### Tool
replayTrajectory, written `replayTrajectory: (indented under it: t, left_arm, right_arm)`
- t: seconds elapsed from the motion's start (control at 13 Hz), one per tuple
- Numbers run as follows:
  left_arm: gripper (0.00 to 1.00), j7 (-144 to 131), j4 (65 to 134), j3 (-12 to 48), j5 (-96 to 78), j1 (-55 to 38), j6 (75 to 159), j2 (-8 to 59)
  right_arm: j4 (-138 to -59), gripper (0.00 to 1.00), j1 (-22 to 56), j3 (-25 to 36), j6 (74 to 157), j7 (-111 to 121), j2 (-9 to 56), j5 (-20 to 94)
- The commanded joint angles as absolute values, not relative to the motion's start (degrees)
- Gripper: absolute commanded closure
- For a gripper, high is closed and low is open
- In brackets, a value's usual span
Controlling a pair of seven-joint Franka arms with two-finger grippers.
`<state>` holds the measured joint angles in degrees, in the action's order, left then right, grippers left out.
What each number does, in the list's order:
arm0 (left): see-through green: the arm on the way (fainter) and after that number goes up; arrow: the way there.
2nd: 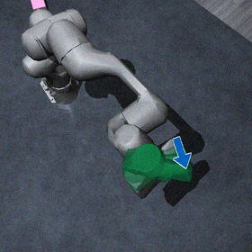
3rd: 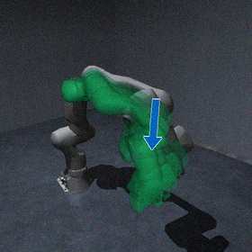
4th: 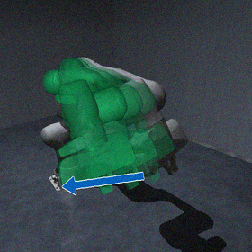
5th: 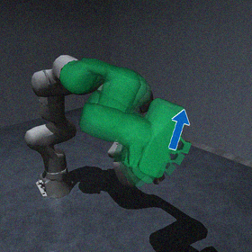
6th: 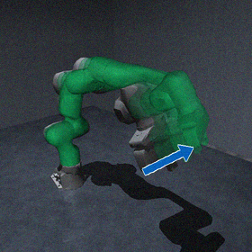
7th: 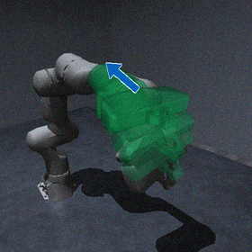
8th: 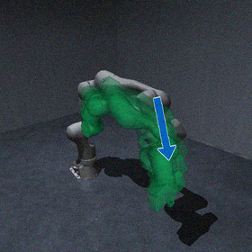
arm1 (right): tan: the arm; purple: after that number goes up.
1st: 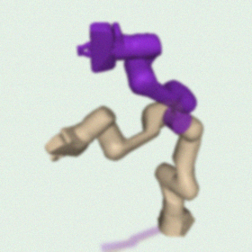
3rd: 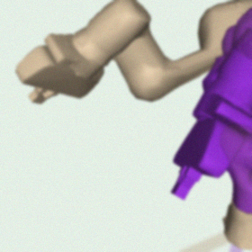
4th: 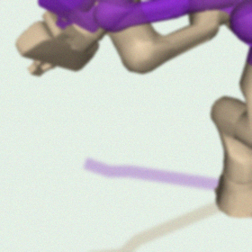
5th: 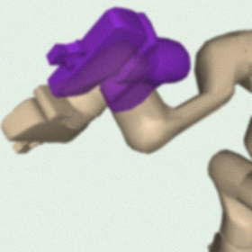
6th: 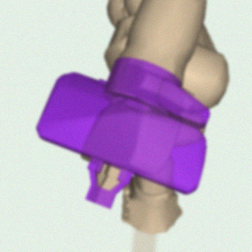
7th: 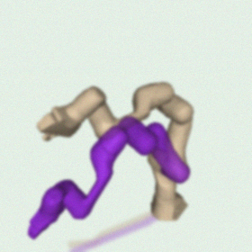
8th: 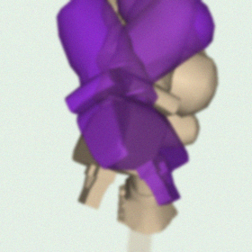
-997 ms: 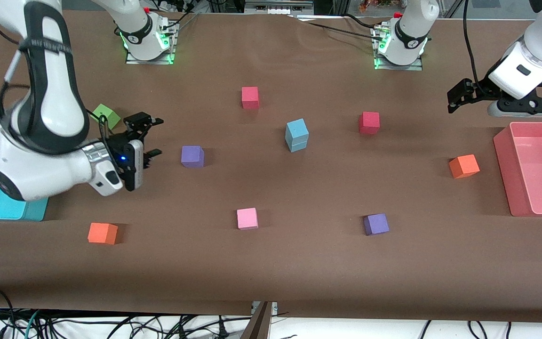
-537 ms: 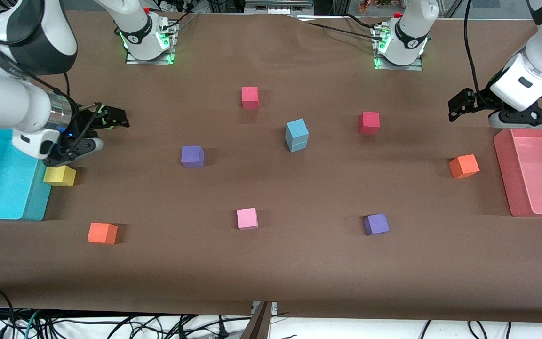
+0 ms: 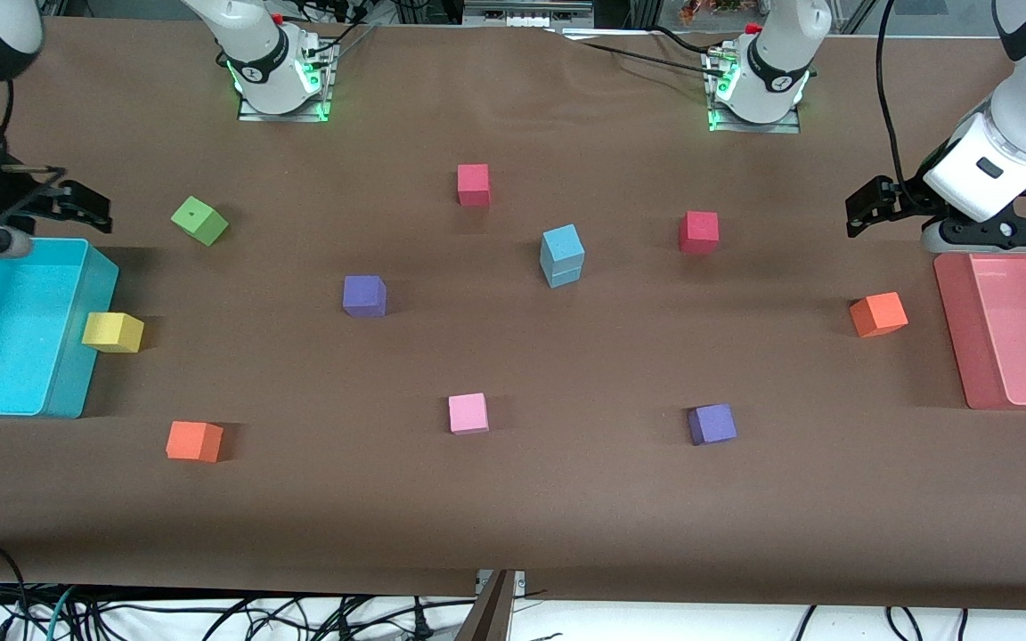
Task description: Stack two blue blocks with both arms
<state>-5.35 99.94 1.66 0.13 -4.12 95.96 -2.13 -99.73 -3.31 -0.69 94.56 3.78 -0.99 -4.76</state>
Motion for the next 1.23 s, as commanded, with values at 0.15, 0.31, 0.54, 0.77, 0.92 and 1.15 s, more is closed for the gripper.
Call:
replayTrajectory:
  t: [0.15,0.31,0.54,0.77,0.92,1.15]
  left_arm:
    - [0.00,-4.66,97.91,2.20,1.05,-3.69,94.92,-1.23]
    - [0.00,-4.83,97.82,2.37,0.97,-3.69,94.83,-1.32]
    - [0.00,-4.83,97.82,2.37,0.88,-3.69,94.83,-1.23]
    - [0.00,-4.57,97.82,2.55,0.88,-3.69,94.83,-1.23]
    - [0.00,-4.48,97.82,2.37,0.97,-3.69,94.83,-1.23]
    - [0.00,-4.57,97.82,2.37,0.88,-3.69,94.83,-1.23]
  right_arm:
    - [-95.46,0.00,-5.54,-2.02,85.36,1.14,-3.16,-3.62]
    - [-95.36,0.00,-6.76,-2.02,85.34,1.32,-3.25,-1.94]
    - [-95.71,0.00,-6.51,-1.93,88.49,0.97,-2.64,-2.72]
    - [-95.45,0.00,-6.33,-1.93,89.12,1.05,-1.59,-2.73]
    - [-95.28,0.00,-6.07,-2.11,88.94,0.79,-1.49,-2.46]
    - [-95.27,0.00,-6.06,-2.11,89.73,0.96,-1.41,-2.20]
